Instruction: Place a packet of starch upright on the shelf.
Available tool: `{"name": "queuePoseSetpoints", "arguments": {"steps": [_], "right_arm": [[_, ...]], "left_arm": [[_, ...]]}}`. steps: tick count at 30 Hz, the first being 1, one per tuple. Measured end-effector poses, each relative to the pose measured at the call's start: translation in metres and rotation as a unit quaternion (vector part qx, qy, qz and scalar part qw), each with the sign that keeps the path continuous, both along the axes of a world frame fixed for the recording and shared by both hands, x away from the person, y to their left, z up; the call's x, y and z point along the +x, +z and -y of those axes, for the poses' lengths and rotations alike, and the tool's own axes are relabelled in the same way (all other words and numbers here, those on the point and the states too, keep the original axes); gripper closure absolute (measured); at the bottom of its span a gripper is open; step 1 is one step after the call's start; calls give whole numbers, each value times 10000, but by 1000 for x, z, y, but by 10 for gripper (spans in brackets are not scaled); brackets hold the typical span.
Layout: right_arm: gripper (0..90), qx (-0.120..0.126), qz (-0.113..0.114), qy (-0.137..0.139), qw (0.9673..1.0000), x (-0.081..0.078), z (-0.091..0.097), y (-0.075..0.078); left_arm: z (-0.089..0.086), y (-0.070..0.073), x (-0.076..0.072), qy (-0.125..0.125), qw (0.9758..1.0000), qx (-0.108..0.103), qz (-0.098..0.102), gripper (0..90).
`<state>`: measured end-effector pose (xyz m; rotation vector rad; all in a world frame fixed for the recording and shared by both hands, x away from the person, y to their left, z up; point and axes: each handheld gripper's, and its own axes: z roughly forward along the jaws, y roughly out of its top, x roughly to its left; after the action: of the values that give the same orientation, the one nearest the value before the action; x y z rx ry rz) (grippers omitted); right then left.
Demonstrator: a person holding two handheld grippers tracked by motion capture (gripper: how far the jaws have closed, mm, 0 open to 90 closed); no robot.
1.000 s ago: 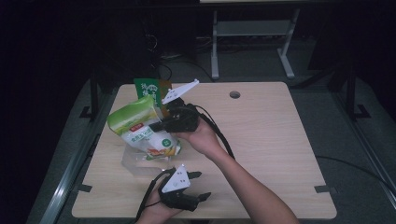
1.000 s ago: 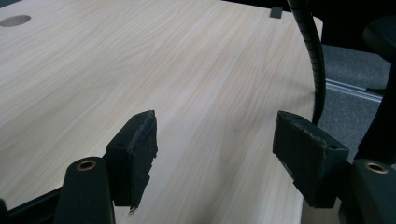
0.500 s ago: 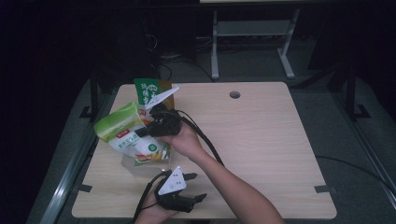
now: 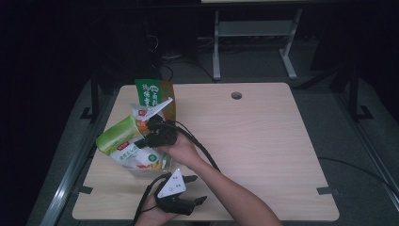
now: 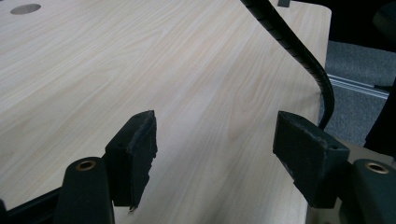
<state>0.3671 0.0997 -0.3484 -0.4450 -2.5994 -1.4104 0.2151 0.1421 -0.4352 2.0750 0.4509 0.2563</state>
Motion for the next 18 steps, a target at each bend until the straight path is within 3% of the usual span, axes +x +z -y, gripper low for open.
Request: {"name": "queuePoseSetpoints", "arguments": {"steps": [5,10,15,18], "right_arm": [[803,-87,64,-18,9999,2,7,3],[811,-262,129,-31,9996,0,17,5],[864,-337,74,-7,9994,0,22,-4],[839,-389,12,-2,9992,1,26,-10]], "left_arm": [[1,0,1,-35,10000,49,34,301],[2,0,1,-44,10000,69,11,301],[3,-1,0,16,10000,-3,-54,301],[3,-2,1,34,10000,-33,-79,301]]}}
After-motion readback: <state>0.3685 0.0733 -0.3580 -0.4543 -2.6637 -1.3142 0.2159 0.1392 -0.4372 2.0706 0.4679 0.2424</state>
